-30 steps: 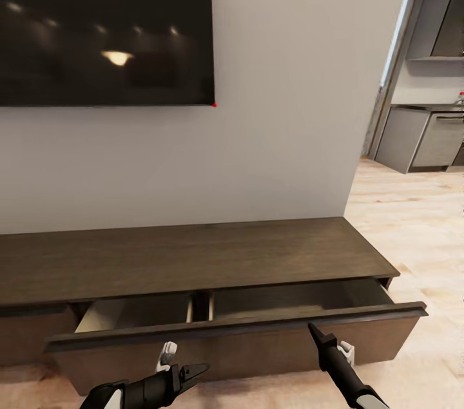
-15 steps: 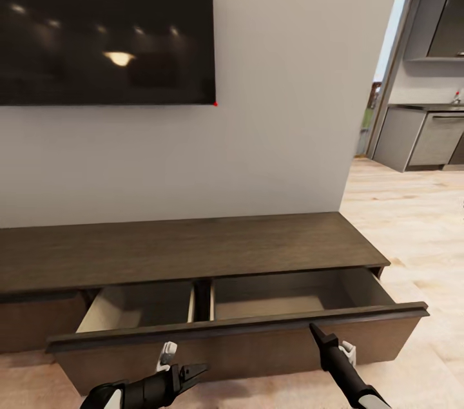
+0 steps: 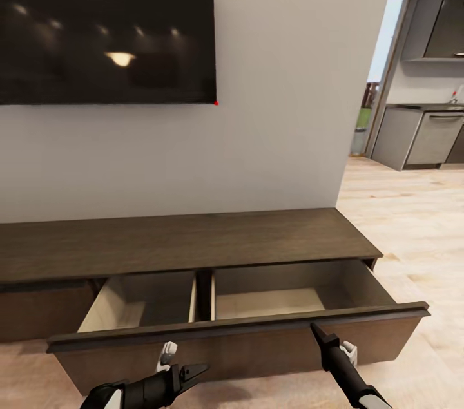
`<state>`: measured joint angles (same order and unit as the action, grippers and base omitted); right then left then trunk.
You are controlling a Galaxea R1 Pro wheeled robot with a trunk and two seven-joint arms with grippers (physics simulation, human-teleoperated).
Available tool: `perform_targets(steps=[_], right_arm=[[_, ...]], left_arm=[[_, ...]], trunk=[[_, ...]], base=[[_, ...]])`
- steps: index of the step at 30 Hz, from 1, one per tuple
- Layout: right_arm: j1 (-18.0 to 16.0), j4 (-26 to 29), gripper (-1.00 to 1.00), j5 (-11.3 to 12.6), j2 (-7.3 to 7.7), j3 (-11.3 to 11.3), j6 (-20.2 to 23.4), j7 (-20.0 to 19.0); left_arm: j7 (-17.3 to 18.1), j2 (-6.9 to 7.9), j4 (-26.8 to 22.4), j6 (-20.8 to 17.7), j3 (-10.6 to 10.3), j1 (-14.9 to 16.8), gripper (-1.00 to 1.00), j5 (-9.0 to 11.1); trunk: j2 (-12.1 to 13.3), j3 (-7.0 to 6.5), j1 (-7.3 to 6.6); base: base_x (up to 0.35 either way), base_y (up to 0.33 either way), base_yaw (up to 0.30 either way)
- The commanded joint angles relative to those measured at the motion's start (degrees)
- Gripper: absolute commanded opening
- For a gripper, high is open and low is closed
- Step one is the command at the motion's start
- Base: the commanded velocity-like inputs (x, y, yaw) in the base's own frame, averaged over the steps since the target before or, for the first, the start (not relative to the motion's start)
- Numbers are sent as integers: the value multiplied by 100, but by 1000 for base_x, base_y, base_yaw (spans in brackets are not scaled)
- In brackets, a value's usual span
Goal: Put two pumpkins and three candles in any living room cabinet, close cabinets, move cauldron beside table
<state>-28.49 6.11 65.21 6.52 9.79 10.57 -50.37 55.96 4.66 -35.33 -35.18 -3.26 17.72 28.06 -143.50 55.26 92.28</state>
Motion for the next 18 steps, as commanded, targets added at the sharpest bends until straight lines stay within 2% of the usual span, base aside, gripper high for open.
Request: perform_targets(steps=[1, 7, 18], right_arm=[[-8, 4, -100, 24, -2, -21, 109, -219], [-8, 4, -100, 26, -2, -21, 111, -219], [-6, 4, -100, 27, -2, -21, 117, -219]], left_arm=[[-6, 7, 0, -42, -25, 3, 100, 50], [1, 17, 0, -42, -25, -2, 100, 62], [3, 18, 0, -42, -25, -5, 100, 68]], trunk=[[-3, 4, -4], [-3, 4, -4], [-3, 4, -4]], base=[[-76, 0, 0], [-33, 0, 0], [-149, 0, 0]])
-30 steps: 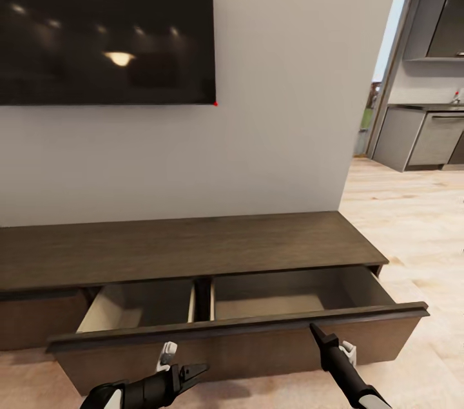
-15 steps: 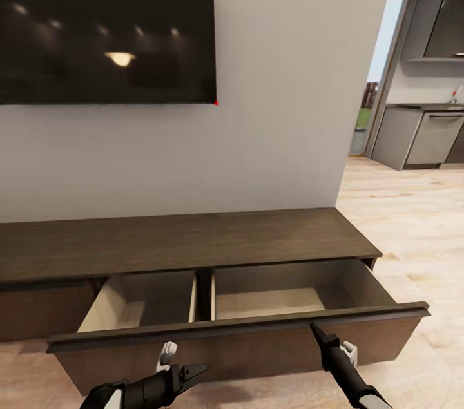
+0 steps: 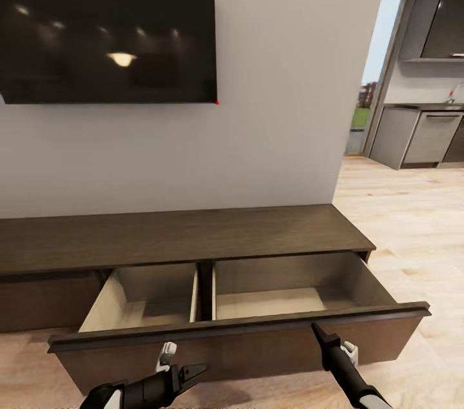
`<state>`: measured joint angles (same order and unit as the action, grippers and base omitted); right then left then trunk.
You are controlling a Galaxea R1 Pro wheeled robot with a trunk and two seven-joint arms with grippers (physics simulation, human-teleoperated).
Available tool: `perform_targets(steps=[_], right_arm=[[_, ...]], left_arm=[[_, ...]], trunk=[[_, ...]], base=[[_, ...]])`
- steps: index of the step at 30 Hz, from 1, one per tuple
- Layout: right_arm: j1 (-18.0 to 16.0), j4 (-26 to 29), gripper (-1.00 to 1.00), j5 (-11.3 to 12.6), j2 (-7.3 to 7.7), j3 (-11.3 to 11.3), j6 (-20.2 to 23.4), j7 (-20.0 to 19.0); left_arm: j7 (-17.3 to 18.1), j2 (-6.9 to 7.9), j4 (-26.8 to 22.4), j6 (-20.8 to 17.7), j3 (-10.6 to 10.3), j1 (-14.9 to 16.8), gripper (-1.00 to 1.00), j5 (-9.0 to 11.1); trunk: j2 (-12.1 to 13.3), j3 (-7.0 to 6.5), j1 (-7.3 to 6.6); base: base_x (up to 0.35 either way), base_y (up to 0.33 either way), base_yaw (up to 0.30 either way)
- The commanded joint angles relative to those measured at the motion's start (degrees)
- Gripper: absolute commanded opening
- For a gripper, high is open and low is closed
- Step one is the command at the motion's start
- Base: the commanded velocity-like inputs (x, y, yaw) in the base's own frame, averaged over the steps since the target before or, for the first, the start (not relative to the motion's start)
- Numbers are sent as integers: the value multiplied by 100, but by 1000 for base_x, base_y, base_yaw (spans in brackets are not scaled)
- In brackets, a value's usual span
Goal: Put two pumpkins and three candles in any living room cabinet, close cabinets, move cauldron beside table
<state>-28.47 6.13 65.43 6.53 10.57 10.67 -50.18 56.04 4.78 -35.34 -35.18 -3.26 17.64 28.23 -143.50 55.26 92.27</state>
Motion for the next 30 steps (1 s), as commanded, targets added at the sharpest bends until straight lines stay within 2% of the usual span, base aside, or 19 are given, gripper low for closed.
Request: perform_targets(steps=[1, 13, 30], right_arm=[[-9, 2, -100, 4, -3, -99, 105, -238], [-10, 2, -100, 4, -3, -99, 103, -238], [-8, 2, -100, 1, -3, -99, 102, -238]], left_arm=[[-6, 6, 1, -41, -26, 3, 100, 51], [-6, 6, 1, -41, -26, 3, 100, 51], [-6, 4, 1, -41, -27, 3, 100, 51]], trunk=[[-3, 4, -3], [-3, 4, -3], [-3, 4, -3]], base=[[-27, 0, 0], [-97, 0, 0], [-33, 0, 0]])
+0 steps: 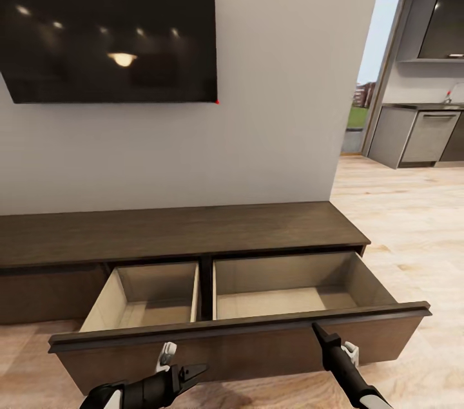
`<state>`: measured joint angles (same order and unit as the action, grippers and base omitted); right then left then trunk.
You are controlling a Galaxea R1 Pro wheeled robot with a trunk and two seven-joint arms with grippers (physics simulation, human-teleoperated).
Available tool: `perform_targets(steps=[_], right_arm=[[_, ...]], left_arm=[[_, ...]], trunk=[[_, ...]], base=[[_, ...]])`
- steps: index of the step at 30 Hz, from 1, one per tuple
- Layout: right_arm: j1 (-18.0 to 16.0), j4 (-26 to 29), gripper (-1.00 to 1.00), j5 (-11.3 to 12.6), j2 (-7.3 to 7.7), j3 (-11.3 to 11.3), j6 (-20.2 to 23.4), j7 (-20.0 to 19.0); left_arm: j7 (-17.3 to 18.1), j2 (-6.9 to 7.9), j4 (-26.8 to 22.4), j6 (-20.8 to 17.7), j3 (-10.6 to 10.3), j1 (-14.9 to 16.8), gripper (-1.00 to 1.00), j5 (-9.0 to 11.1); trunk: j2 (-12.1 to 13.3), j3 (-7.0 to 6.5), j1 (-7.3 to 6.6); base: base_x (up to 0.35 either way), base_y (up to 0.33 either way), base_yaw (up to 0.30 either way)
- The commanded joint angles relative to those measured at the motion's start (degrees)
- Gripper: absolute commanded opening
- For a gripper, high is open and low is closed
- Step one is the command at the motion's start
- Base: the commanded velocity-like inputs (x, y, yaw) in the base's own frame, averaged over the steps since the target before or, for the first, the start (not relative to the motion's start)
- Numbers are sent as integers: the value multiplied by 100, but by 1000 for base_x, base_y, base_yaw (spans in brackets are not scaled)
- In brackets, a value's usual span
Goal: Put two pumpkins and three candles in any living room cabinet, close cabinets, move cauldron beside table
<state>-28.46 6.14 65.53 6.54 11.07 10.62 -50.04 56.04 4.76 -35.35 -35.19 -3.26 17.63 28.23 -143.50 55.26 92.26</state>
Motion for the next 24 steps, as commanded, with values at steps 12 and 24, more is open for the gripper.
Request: perform_targets(steps=[12, 24], right_arm=[[-10, 1, -100, -10, -3, -149, 107, -253], [-10, 1, 100, -9, -3, -149, 107, -253]], left_arm=[[-6, 7, 2, -41, -25, 4, 100, 51], [-6, 7, 2, -41, -26, 4, 100, 51]], trunk=[[-3, 4, -2], [-3, 4, -2]], base=[[-30, 0, 0], [-1, 0, 0]])
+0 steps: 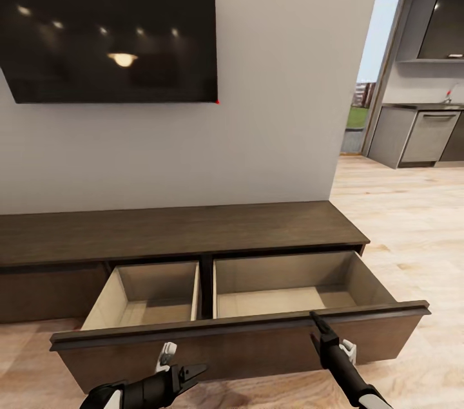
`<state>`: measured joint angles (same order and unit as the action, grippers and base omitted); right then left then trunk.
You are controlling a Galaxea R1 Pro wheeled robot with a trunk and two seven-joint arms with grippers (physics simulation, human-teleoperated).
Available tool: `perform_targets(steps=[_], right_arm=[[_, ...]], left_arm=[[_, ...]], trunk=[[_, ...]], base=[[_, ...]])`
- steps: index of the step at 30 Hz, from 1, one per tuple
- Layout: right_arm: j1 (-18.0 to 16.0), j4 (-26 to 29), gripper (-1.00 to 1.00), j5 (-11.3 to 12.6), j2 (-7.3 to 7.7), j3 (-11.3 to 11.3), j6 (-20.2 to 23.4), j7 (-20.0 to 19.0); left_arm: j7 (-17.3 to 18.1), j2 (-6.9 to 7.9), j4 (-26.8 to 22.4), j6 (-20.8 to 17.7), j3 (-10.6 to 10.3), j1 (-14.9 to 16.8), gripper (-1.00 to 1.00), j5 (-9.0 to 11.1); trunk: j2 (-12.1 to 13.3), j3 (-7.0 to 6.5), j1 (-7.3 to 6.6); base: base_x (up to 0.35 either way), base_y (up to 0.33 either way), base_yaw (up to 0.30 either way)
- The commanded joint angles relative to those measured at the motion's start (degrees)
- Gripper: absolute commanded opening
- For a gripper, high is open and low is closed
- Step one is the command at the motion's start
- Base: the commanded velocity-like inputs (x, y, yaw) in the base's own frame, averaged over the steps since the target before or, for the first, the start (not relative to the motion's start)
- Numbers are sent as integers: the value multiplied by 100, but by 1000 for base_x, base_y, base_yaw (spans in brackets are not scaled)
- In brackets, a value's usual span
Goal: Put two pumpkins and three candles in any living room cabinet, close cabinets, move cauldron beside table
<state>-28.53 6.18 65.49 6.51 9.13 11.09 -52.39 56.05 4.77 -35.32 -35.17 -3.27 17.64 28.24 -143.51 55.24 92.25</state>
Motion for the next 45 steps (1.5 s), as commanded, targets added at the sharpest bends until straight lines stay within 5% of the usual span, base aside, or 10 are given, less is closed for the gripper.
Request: perform_targets(steps=[1, 32, 45], right_arm=[[-3, -3, 100, -3, -1, 45, 60, -18], [-3, -3, 100, -48, 5, 18, 60, -5], [1, -64, 100, -62, 48, -16, 67, 51]], left_arm=[[-6, 6, -1, -43, -25, 3, 100, 50], [2, 6, -20, -109, -6, 3, 100, 97], [-2, 5, -5, -159, -8, 3, 100, 110]], trunk=[[-2, 6, -1], [-2, 6, -1], [15, -282, -35]], base=[[0, 0, 0], [-84, 0, 0], [0, 0, 0]])
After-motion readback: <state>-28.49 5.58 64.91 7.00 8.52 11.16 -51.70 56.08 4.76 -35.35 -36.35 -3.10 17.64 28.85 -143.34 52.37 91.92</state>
